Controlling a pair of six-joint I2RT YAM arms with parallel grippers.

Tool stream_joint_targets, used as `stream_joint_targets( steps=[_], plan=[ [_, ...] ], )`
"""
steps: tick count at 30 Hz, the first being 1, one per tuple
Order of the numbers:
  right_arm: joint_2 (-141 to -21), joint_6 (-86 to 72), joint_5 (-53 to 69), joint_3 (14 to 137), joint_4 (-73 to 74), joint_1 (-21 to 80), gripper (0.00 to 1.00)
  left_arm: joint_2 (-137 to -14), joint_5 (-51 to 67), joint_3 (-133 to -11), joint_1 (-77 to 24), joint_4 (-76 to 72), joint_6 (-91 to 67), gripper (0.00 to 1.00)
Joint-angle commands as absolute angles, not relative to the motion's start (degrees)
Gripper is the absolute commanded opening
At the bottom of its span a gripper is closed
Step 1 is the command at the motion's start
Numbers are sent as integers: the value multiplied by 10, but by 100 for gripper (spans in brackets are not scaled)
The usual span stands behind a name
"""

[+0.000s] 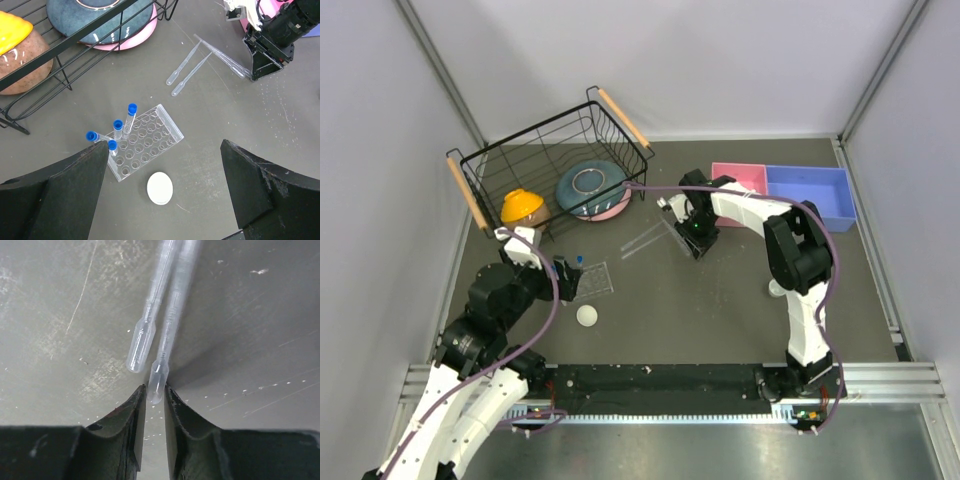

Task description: Organize the chemistry lab equipment

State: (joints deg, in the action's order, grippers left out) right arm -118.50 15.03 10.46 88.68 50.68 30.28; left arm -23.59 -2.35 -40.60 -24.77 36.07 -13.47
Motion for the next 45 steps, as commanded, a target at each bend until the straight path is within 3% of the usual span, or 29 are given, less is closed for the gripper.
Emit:
stream_joint_targets(
  steps=[1, 8, 18, 29, 38, 45],
  plan=[
    [-1192, 137, 74, 902, 509, 309, 17, -227, -17, -402, -245, 335, -133, 99],
    [-1183, 131, 65, 904, 507, 308, 6, -219, -14, -400, -245, 333, -133, 99],
    [-1111, 134, 115, 878, 497, 302, 4, -214, -18, -399, -245, 333, -135, 99],
    [-943, 154, 164, 807, 476, 287, 4, -214, -21, -398, -244, 334, -138, 99],
    [-880, 131, 236, 804, 454, 138, 4, -220, -23, -397, -245, 334, -140, 99],
    [-953, 131, 236, 895, 454, 62, 6, -222, -24, -396, -244, 334, -141, 99]
  ],
)
